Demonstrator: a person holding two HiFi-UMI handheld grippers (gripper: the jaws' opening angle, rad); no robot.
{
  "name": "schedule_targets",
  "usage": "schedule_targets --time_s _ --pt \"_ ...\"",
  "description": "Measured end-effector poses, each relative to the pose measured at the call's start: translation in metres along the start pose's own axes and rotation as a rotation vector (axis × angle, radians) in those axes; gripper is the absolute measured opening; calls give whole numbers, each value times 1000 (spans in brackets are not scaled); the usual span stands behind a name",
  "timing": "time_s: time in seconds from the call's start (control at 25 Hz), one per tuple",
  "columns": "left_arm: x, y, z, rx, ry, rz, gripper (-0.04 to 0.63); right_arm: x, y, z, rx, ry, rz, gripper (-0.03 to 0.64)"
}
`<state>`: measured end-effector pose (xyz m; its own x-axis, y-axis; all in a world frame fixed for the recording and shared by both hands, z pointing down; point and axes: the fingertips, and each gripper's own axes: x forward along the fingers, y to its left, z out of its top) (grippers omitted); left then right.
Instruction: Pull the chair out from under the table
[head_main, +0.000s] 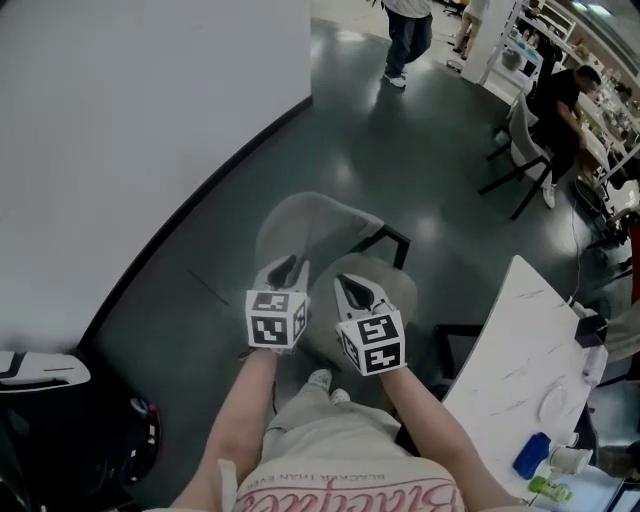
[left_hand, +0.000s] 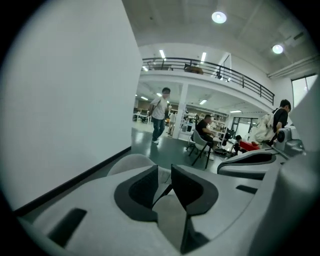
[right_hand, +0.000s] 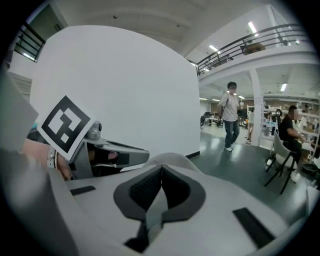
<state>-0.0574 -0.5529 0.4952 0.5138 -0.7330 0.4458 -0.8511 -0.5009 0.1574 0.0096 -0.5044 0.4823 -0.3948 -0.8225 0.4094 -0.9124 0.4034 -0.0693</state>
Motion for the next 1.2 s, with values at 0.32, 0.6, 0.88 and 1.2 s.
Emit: schedule_targets --time_s 0.32,0.6,0.88,1.2 --pt "-49 -58 10 22 -105 -93 5 -51 12 19 -24 -72 -5 3" --pt "-84 -104 35 114 -229 -175 5 -100 17 52 -66 -168 -4 3" --pt "-111 -141 52 182 -308 -220 5 -142 30 68 -104 -260 -21 3" --pt "-127 -166 56 241 -366 -232 5 -162 32 59 -121 -287 -9 3"
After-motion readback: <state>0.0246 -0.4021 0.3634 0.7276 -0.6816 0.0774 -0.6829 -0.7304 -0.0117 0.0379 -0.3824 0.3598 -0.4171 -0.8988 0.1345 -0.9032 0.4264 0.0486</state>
